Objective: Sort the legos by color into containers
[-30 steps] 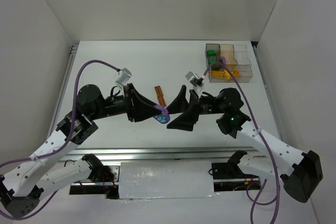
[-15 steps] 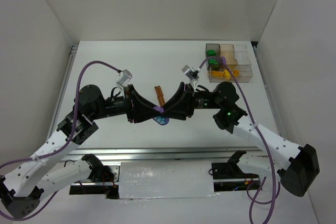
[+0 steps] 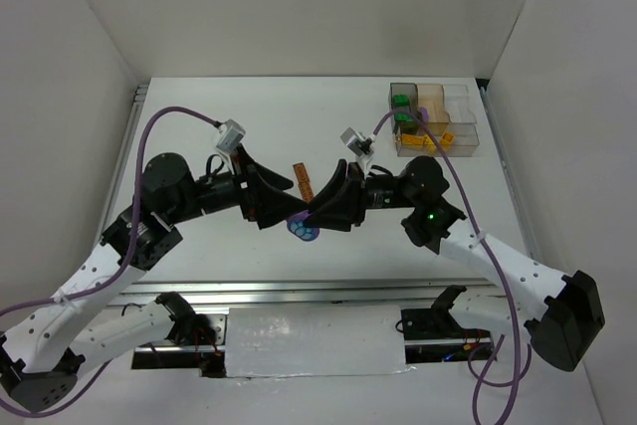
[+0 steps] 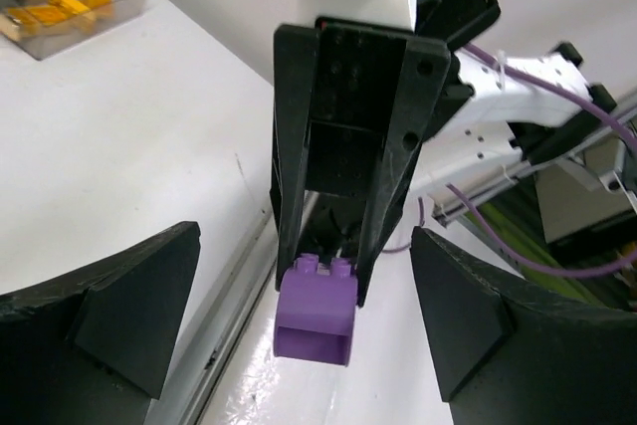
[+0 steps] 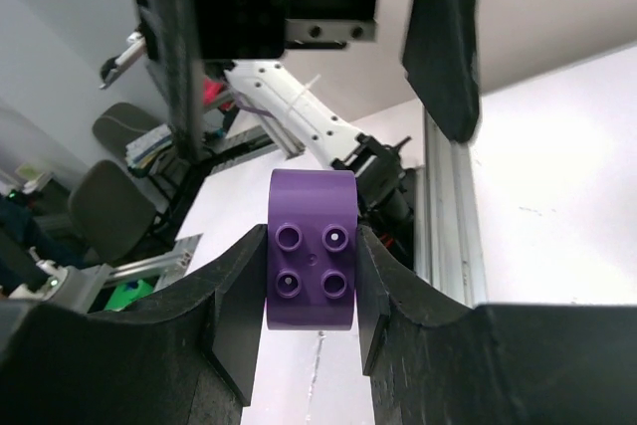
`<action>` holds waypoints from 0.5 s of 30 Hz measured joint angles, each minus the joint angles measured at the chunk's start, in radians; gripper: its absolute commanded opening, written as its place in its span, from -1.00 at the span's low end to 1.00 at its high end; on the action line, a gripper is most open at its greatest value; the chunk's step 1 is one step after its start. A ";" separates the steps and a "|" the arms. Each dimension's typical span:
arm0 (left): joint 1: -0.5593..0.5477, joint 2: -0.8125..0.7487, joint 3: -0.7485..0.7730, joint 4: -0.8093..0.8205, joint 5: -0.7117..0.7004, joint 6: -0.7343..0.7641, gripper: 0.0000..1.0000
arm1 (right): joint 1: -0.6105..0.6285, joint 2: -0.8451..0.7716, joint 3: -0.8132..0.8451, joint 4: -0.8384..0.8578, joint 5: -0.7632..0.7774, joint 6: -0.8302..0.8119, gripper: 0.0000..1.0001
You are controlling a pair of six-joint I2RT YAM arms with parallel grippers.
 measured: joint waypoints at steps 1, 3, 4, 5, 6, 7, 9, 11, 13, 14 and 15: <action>0.001 0.000 0.006 -0.008 -0.019 0.000 0.99 | -0.004 0.002 -0.001 -0.007 0.003 -0.006 -1.00; 0.005 -0.001 0.024 -0.033 -0.075 0.000 0.99 | -0.026 0.013 -0.002 -0.019 0.010 -0.015 -1.00; 0.005 -0.002 0.034 -0.053 -0.117 0.000 0.99 | -0.040 0.019 -0.003 -0.027 0.023 -0.021 -1.00; 0.006 -0.003 0.050 -0.083 -0.182 -0.001 0.99 | -0.062 0.024 -0.003 -0.047 0.046 -0.031 -1.00; 0.006 -0.004 0.065 -0.112 -0.244 -0.001 0.99 | -0.084 0.027 -0.003 -0.074 0.075 -0.046 -1.00; 0.007 -0.004 0.089 -0.156 -0.327 -0.003 0.99 | -0.110 0.030 0.000 -0.123 0.133 -0.070 -1.00; 0.009 -0.006 0.126 -0.225 -0.452 -0.003 0.99 | -0.179 0.050 0.021 -0.237 0.239 -0.116 -1.00; 0.012 -0.016 0.146 -0.285 -0.558 0.002 0.99 | -0.274 0.116 0.080 -0.338 0.372 -0.168 -1.00; 0.013 -0.026 0.149 -0.329 -0.618 0.012 0.99 | -0.377 0.225 0.177 -0.424 0.503 -0.224 -1.00; 0.013 -0.029 0.146 -0.350 -0.639 0.027 0.99 | -0.422 0.295 0.244 -0.463 0.589 -0.259 -1.00; 0.013 -0.031 0.139 -0.363 -0.652 0.033 0.99 | -0.459 0.366 0.311 -0.500 0.661 -0.290 -1.00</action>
